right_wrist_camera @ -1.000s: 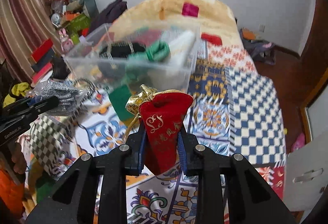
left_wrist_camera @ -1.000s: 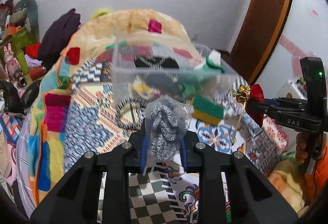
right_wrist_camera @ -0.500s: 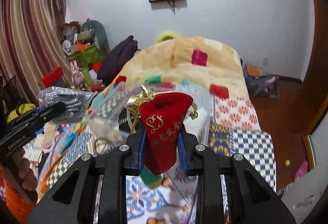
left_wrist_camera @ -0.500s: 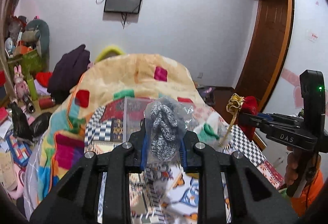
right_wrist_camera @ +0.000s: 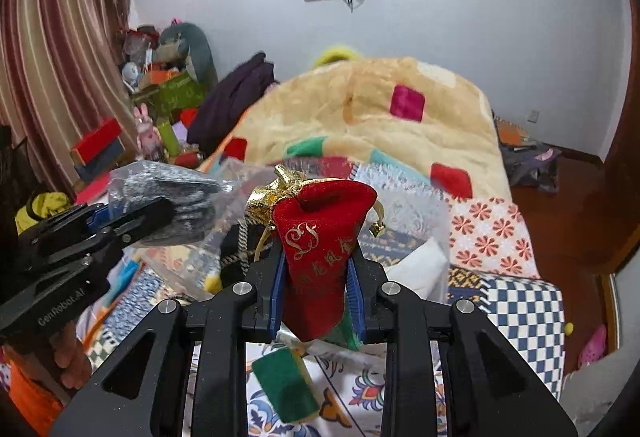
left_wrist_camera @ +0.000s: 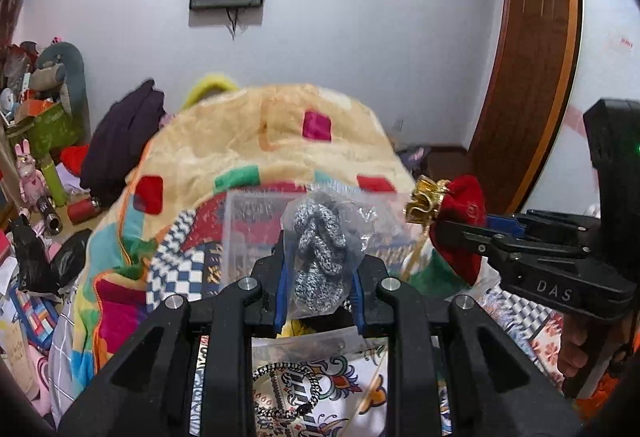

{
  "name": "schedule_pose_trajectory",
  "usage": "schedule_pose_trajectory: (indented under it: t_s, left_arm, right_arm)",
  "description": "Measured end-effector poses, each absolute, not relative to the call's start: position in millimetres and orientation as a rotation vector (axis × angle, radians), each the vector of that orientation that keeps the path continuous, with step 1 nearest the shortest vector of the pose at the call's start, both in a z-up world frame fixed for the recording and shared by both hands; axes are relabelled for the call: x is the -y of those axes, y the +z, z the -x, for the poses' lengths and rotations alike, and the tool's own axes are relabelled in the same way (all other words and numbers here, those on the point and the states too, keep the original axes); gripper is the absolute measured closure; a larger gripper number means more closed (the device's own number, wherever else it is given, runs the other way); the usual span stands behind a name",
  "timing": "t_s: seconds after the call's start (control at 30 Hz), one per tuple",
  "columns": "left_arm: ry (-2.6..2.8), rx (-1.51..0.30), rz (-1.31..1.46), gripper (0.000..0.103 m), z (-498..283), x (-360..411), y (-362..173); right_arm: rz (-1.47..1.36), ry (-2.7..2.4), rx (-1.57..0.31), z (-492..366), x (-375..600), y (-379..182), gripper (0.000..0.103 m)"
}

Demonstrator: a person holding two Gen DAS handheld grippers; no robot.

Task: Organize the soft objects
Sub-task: 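Grasp the red pouch with the right gripper while the left gripper grasps the grey glove, then release the red pouch and grey glove into the clear box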

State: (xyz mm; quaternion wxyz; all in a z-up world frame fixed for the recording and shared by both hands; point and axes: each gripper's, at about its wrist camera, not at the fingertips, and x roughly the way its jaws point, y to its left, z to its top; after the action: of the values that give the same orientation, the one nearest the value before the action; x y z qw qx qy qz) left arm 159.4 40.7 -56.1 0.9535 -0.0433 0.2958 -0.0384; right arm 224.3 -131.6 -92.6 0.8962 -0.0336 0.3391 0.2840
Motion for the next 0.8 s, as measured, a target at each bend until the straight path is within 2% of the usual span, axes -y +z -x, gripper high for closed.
schedule_pose_trajectory:
  t_s: [0.27,0.37,0.43,0.47,0.6,0.7,0.8]
  left_arm:
    - [-0.1,-0.716,0.093,0.078,-181,-34,-91]
    - [-0.106,-0.727,0.114,0.077,-183,-36,-90]
    - [-0.107,-0.73,0.125,0.074,-182,-38,-88]
    - [-0.107,-0.727,0.129,0.071,-181,-39,-86]
    - [-0.096,-0.691,0.139,0.054,-169,-44,-74]
    - [-0.092,-0.648,0.131,0.045,-156,-45,-61]
    - [-0.078,-0.609,0.108,0.037,-144,-45,-49]
  right_arm:
    - [0.135,0.579,-0.778,-231,117,-121,0.075]
    - [0.152,0.575,-0.782,-229,115,-121,0.064]
    - [0.155,0.578,-0.778,-227,117,-118,0.052]
    - [0.156,0.578,-0.769,-224,119,-115,0.048]
    - [0.154,0.585,-0.742,-218,123,-105,0.043]
    - [0.144,0.588,-0.717,-211,130,-95,0.038]
    - [0.135,0.592,-0.691,-203,136,-86,0.037]
